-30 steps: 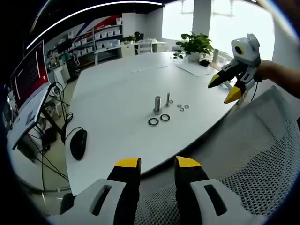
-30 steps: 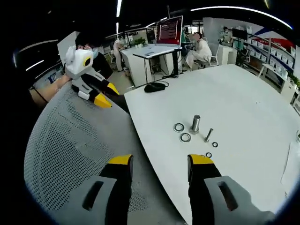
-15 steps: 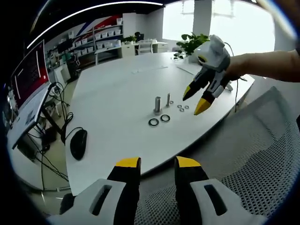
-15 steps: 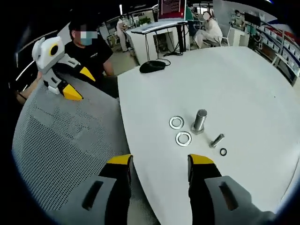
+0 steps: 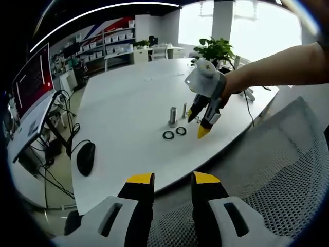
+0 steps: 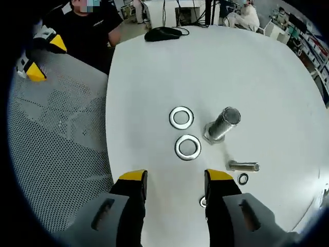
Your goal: Place the washer onto the threaded stud by aligning its center hole with the stud, sliding it down to the base, and recovering from edge contact or off-axis alignment until the washer reaches the visible bottom stop.
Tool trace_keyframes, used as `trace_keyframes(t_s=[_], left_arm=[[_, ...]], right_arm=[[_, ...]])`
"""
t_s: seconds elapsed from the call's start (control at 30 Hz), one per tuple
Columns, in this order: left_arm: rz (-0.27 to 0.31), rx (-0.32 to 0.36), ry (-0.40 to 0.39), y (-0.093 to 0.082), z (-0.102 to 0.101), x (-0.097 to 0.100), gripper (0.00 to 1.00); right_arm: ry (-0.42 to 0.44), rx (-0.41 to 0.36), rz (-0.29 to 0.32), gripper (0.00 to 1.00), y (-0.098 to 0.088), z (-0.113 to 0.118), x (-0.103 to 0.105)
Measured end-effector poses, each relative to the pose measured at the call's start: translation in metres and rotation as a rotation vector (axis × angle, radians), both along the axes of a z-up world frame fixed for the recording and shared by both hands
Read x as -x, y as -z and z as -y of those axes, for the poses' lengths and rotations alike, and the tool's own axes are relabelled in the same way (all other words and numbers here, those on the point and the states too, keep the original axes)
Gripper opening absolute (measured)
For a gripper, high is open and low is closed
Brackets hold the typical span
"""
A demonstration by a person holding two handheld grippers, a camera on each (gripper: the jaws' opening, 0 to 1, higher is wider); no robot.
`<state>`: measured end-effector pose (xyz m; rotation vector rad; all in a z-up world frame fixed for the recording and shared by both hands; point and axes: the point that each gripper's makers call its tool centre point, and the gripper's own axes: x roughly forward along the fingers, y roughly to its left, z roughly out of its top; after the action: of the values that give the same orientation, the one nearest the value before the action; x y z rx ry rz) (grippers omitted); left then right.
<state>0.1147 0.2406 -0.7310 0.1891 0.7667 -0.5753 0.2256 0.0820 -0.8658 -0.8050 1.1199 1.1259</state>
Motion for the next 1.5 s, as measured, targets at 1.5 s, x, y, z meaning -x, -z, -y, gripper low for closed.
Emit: trace_keyframes(t_s=[1.5], left_arm=[[0.001, 0.004, -0.005, -0.001, 0.0, -0.001, 0.27]], right_arm=[[0.002, 0.07, 0.03, 0.24, 0.004, -0.027, -0.022]])
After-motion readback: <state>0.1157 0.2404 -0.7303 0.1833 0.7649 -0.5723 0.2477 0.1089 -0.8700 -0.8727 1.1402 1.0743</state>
